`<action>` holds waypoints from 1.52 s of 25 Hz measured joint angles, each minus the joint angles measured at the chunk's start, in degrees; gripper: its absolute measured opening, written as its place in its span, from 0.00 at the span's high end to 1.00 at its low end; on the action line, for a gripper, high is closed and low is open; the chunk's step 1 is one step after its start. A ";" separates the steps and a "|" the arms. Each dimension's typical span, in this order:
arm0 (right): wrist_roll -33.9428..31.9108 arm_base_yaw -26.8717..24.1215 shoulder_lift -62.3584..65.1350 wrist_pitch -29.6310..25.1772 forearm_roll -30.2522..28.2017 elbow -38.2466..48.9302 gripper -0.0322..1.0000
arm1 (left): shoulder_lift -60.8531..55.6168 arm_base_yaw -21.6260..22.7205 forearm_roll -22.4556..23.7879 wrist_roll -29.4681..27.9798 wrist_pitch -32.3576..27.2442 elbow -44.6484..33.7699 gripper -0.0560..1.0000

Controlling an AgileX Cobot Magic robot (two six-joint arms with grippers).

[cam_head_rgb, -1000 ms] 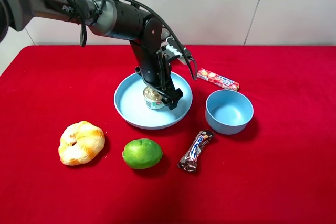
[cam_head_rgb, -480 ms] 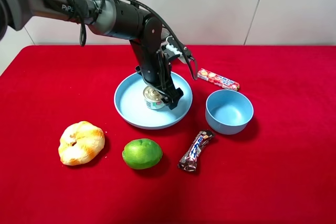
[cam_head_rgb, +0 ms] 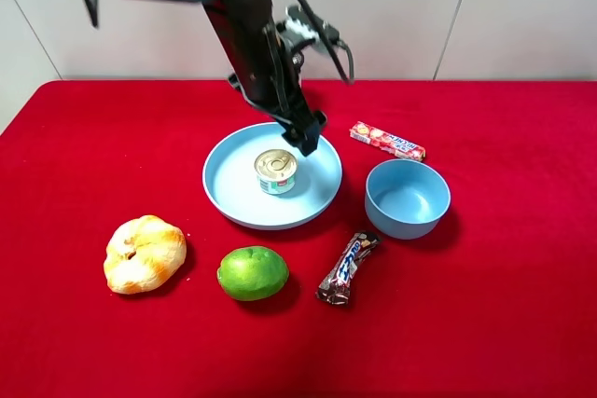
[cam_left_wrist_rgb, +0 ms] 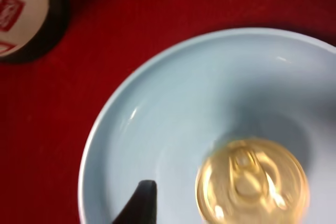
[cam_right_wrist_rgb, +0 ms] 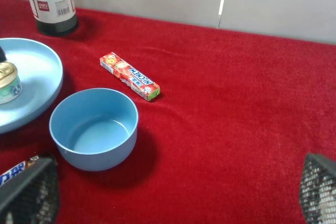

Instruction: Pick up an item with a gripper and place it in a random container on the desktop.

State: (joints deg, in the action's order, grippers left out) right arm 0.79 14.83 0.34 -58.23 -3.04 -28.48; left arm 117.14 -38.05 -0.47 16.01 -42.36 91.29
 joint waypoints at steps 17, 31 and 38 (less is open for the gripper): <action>0.00 0.00 0.00 0.00 0.00 0.00 0.30 | -22.48 -1.18 0.47 -6.34 -10.50 -9.26 0.01; 0.00 0.00 0.00 0.00 0.00 0.00 0.30 | -51.59 -1.18 3.18 -15.25 -8.57 -37.07 0.01; 0.00 0.00 0.00 0.00 0.00 0.00 0.30 | -66.97 -1.18 3.52 -17.81 -9.24 -48.89 0.01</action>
State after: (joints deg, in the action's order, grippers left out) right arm 0.79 14.83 0.34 -58.23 -3.04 -28.48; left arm 50.17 -39.23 3.04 -1.80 -51.60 42.40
